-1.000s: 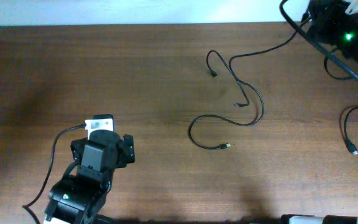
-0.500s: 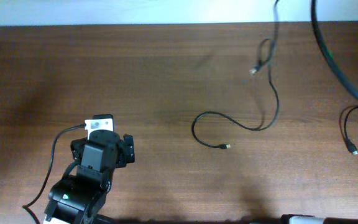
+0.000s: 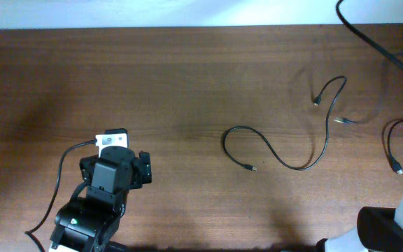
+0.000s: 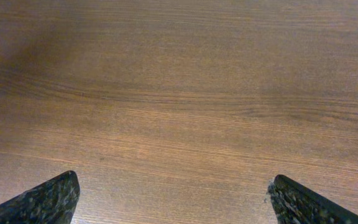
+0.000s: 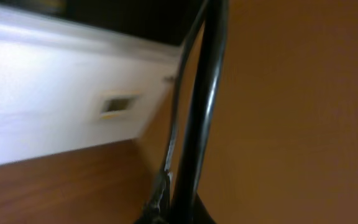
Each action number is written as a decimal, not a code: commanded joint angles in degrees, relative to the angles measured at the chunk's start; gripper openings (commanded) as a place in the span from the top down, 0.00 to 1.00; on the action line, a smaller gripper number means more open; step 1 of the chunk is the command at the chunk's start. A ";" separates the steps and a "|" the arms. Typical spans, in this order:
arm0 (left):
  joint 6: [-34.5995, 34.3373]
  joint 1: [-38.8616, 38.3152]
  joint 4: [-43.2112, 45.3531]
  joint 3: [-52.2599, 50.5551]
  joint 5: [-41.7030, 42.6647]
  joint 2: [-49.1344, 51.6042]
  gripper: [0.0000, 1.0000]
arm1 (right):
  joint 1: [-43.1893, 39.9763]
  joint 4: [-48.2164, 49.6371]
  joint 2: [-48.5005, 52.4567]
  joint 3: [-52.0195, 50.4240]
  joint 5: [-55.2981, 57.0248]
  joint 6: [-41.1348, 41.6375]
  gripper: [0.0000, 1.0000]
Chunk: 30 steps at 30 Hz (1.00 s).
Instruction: Untangle cables
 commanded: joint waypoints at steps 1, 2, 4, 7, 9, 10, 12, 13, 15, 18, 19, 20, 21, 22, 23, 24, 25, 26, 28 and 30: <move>0.90 0.35 0.11 0.17 -0.61 -0.28 0.01 | 0.94 7.74 -1.20 0.52 16.50 -8.50 0.96; 0.90 0.35 0.11 0.17 -0.61 -0.28 0.01 | 0.94 10.19 -1.27 0.52 17.38 -8.81 0.96; 0.90 0.35 0.11 0.17 -0.61 -0.28 0.01 | 0.94 11.76 -1.27 0.52 16.44 -6.78 0.96; 0.90 0.35 0.11 0.17 -0.61 -0.28 0.01 | 0.28 9.51 -0.76 0.50 7.72 1.68 0.96; 0.90 0.35 0.11 0.17 -0.61 -0.28 0.01 | -0.76 9.57 0.46 0.50 4.00 2.64 0.96; 0.90 0.35 0.11 0.17 -0.61 -0.28 0.01 | -1.57 10.21 1.46 0.50 2.14 2.67 0.96; 0.90 0.35 0.11 0.17 -0.61 -0.28 0.01 | -3.50 11.69 3.50 0.50 -0.61 2.69 0.96; 0.90 0.35 0.11 0.17 -0.61 -0.28 0.01 | -5.03 12.94 4.90 0.50 -1.92 2.69 0.96; 0.90 0.35 0.09 0.17 -0.61 -0.28 0.01 | -8.24 15.82 8.11 0.50 -2.69 2.75 0.96; 0.90 0.35 0.11 0.17 -0.61 -0.28 0.01 | -13.86 16.92 13.77 0.50 -2.73 9.42 0.96; 0.90 0.35 0.11 0.17 -0.61 -0.28 0.01 | -16.59 16.70 16.28 0.50 -3.30 12.83 0.96; 0.90 0.35 0.11 0.17 -0.59 -0.28 0.01 | -18.18 16.13 17.79 0.50 -4.61 14.16 0.96; 0.90 0.35 0.11 0.17 -0.61 -0.28 0.01 | -19.47 15.30 19.17 0.50 -5.99 15.54 0.96; 0.90 0.35 0.11 0.17 -0.61 -0.28 0.01 | -20.61 14.25 20.41 0.50 -7.45 16.96 0.96; 0.90 0.35 0.11 0.17 -0.61 -0.28 0.01 | -22.08 12.20 22.23 0.50 -10.08 18.95 0.96; 0.90 0.35 0.11 0.17 -0.59 -0.28 0.01 | -23.23 10.21 23.80 0.50 -12.74 19.21 0.96; 0.90 0.35 0.11 0.17 -0.61 -0.28 0.01 | -23.85 8.94 24.72 0.50 -14.36 19.34 0.96; 0.90 0.35 0.11 0.17 -0.61 -0.28 0.01 | -24.37 7.54 25.66 0.33 -16.63 19.39 0.96; 0.90 0.35 0.11 0.17 -0.59 -0.28 0.01 | -24.70 4.76 27.06 0.02 -22.23 19.39 0.96; 0.90 0.35 0.11 0.17 -0.61 -0.28 0.01 | -24.68 2.60 28.87 0.02 -25.86 19.78 0.96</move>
